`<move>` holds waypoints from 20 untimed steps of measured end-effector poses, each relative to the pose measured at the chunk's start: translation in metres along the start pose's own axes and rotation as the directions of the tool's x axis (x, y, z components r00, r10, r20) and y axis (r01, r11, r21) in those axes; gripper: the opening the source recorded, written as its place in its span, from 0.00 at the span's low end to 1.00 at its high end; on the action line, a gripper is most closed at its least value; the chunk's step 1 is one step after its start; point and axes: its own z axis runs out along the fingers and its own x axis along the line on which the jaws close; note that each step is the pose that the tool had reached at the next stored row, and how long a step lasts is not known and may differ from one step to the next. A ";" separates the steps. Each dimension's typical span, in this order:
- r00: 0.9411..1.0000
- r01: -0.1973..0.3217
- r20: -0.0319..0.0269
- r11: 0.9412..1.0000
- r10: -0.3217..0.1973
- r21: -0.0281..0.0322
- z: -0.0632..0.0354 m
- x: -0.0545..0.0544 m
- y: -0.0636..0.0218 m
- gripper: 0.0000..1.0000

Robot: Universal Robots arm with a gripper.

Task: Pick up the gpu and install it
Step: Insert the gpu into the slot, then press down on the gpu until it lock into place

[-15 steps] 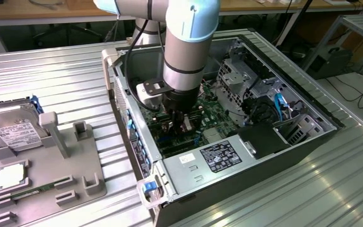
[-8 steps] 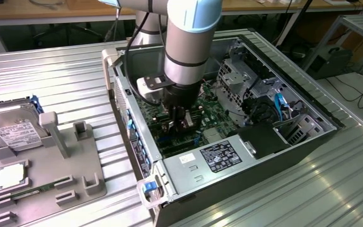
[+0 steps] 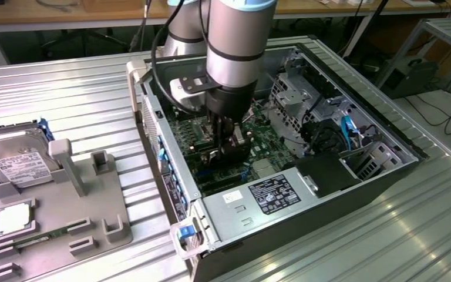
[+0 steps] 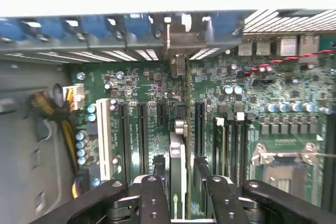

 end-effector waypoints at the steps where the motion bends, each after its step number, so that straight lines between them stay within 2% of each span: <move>1: 1.000 0.000 0.000 1.000 0.000 0.001 -0.0043 0.000 -0.0002 0.35; 2: 1.000 0.000 0.000 1.000 0.000 0.004 -0.0099 0.000 -0.0003 0.35; 4: 1.000 0.000 0.000 1.000 0.000 0.004 -0.0098 0.000 -0.0004 0.34; 5: 1.000 0.000 0.000 1.000 0.000 0.004 -0.0099 0.000 -0.0004 0.27; 6: 1.000 0.000 0.000 1.000 0.000 0.004 -0.0099 0.000 -0.0004 0.27; 7: 1.000 0.000 0.000 1.000 0.000 0.004 -0.0099 0.000 -0.0004 0.21; 8: 1.000 0.000 0.000 1.000 0.000 0.004 -0.0099 0.000 -0.0004 0.21; 10: 1.000 0.000 0.000 1.000 0.000 0.004 -0.0099 0.000 -0.0004 0.11; 18: 1.000 0.000 0.000 1.000 0.000 0.004 -0.0099 0.000 -0.0004 0.11; 19: 1.000 0.000 0.000 1.000 0.000 0.004 -0.0100 0.000 0.0004 0.11; 20: 1.000 0.000 0.000 1.000 0.000 0.004 -0.0102 0.000 0.0054 0.11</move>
